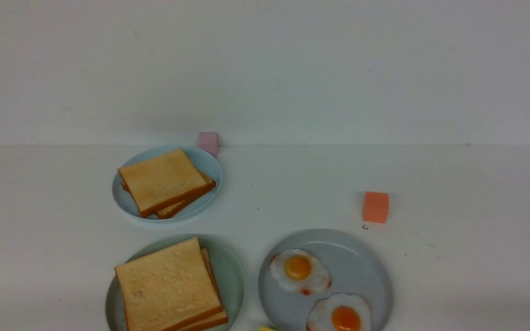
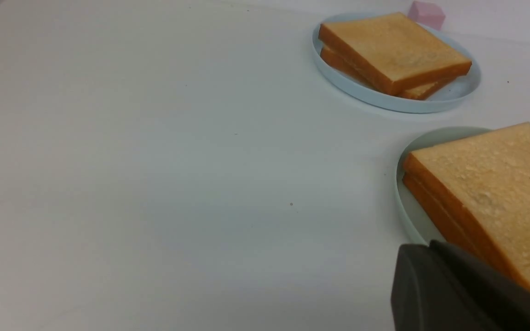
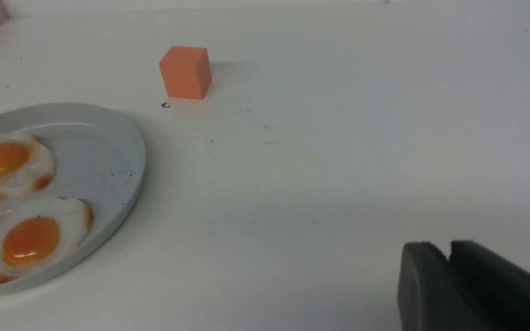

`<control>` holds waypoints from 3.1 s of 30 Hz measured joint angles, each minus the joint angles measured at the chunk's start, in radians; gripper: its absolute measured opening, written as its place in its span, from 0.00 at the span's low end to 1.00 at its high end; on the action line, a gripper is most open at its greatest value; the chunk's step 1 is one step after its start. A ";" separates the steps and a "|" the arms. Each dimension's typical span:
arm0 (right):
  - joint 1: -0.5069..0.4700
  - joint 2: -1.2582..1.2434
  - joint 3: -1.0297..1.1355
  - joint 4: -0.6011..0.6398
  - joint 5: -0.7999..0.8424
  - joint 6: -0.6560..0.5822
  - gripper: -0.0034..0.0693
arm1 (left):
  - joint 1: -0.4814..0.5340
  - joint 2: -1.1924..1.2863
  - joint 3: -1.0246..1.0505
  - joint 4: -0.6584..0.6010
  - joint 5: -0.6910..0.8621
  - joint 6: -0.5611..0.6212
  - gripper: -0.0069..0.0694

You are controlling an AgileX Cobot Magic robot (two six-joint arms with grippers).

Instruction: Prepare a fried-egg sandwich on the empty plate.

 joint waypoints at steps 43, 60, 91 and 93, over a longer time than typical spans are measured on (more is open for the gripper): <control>-0.069 -0.027 -0.005 0.000 0.026 0.000 0.26 | 0.000 0.000 0.002 0.001 0.000 0.000 0.17; -0.069 -0.027 -0.005 0.000 0.026 -0.001 0.29 | 0.000 0.000 0.002 0.001 0.000 0.000 0.20; -0.069 -0.027 -0.005 0.000 0.027 -0.001 0.35 | 0.000 0.000 0.002 0.001 0.000 0.000 0.22; -0.069 -0.027 -0.005 0.000 0.027 -0.001 0.36 | 0.000 0.000 0.002 0.001 0.000 0.000 0.22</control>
